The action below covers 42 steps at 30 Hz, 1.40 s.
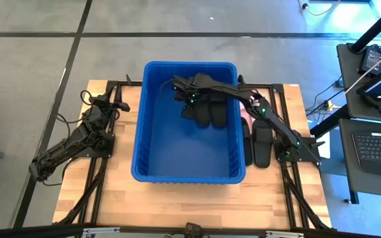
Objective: Pick and place slides into bin
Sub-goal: Put the black slipper into the blue bin
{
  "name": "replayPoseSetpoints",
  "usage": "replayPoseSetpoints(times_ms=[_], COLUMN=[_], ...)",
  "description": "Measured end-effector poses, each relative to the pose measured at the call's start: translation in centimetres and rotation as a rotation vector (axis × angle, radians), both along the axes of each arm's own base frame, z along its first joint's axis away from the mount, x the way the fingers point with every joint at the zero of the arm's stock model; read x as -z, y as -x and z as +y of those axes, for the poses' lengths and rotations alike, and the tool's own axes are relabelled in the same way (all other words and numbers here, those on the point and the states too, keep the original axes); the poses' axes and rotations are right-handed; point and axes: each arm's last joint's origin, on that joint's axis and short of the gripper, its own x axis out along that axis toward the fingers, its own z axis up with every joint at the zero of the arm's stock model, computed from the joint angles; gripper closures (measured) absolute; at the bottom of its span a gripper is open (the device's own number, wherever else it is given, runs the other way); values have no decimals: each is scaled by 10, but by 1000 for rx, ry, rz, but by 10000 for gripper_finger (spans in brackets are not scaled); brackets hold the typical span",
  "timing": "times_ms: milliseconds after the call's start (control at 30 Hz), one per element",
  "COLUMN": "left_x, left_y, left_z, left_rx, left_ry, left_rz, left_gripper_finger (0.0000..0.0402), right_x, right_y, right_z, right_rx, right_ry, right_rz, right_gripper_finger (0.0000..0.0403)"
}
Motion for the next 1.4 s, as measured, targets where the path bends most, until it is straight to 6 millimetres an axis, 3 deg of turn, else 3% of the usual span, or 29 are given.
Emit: replayPoseSetpoints(times_ms=[200, 433, 600, 833, 967, 1100, 1267, 1400], left_x=[0, 0, 0, 0, 0, 0, 0, 0], left_y=[0, 0, 0, 0, 0, 0, 0, 0], left_z=[0, 0, 0, 0, 0, 0, 0, 0], left_rx=[0, 0, 0, 0, 0, 0, 0, 0], left_ry=[0, 0, 0, 0, 2, 2, 2, 2], left_rz=[1, 1, 0, 1, 2, 2, 2, 2], left_gripper_finger=[200, 200, 200, 200, 200, 200, 200, 200], right_x=[-57, -132, -176, -216, -224, -217, -189, -166], right_y=[21, 65, 107, 149, 177, 214, 259, 290], right_z=[7, 23, 48, 95, 122, 147, 176, 193], right_rx=[36, 123, 149, 138, 176, 249, 291, 212], right_ry=[52, 126, 106, 100, 67, 52, 6, 11], right_rz=[-69, -140, -133, -213, -236, -218, -156, -108], right_gripper_finger=[175, 175, 175, 175, 176, 176, 176, 176])
